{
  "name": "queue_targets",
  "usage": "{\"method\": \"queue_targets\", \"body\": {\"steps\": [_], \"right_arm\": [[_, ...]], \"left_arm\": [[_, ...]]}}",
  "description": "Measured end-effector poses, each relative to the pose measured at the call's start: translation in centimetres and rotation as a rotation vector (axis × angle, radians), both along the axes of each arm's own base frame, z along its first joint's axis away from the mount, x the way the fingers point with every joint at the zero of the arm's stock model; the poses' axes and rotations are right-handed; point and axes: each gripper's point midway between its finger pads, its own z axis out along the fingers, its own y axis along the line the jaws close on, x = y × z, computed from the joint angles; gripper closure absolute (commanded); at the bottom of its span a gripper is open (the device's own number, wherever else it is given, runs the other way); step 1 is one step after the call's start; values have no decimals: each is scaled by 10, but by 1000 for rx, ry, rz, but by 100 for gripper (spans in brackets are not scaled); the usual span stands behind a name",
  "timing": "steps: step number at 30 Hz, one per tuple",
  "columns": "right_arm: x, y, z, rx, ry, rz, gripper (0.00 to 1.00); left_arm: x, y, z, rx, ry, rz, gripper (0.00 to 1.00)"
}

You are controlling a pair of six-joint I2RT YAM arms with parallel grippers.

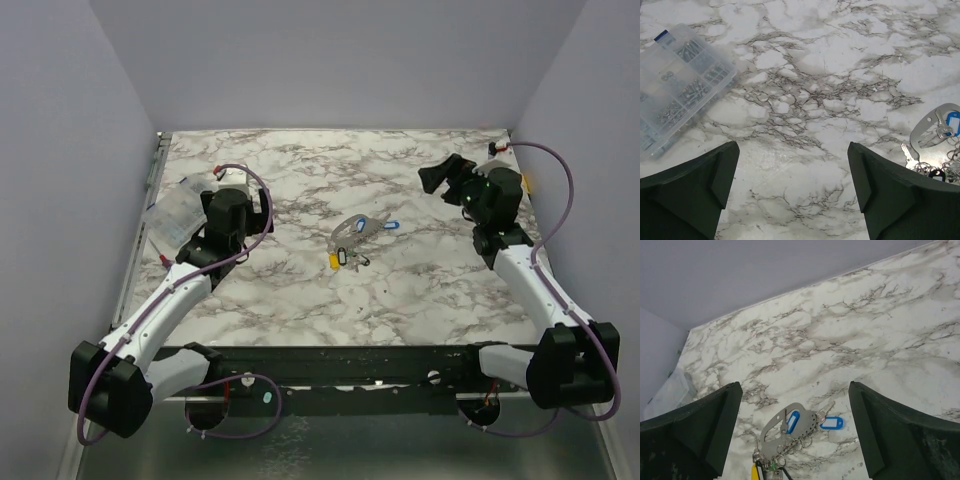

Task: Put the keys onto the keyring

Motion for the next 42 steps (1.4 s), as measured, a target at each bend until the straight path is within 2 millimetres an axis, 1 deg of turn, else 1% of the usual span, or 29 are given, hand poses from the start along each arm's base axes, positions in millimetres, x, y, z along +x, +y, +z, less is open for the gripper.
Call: {"method": "queue_targets", "body": {"steps": [5,9,14,18,19,22,25,28,30,31,33,34,38,40,42], "right_arm": [[-1,1,-16,-8,68,9,0],[5,7,-29,-14,144,40,0],[13,29,-55,-39,259,145,0],[9,61,-77,-101,342,245,1],[7,72,-82,-124,356,279,4],[4,96,-95,-181,380,360,20],[2,117,-112,-236,423,439,27],[7,131,-133,-286,472,491,36],[6,135,-149,-313,508,513,41],[3,135,-156,-326,526,522,44],[-2,133,-167,-346,562,530,53],[-2,131,-172,-360,575,527,55],[-3,129,-180,-381,589,530,59],[-3,128,-187,-387,608,530,62],[-6,126,-194,-394,632,530,62]], "left_arm": [[-1,0,2,-1,-7,0,1],[-1,0,2,0,-7,-1,1],[-1,1,3,2,-9,-2,1],[-1,1,6,0,-16,-3,2],[-1,1,6,0,-16,-3,2],[-1,1,6,1,-16,-3,3],[-1,1,6,2,-16,-4,4],[-1,1,5,2,-16,-4,5],[-1,1,5,3,-16,-4,5],[-1,1,5,3,-15,-4,5],[-1,1,5,3,-15,-5,5],[-1,1,5,3,-15,-5,5],[-1,0,4,2,-12,-8,5],[-1,0,3,3,-9,-10,5],[-1,-1,3,3,-7,-11,5]]}}
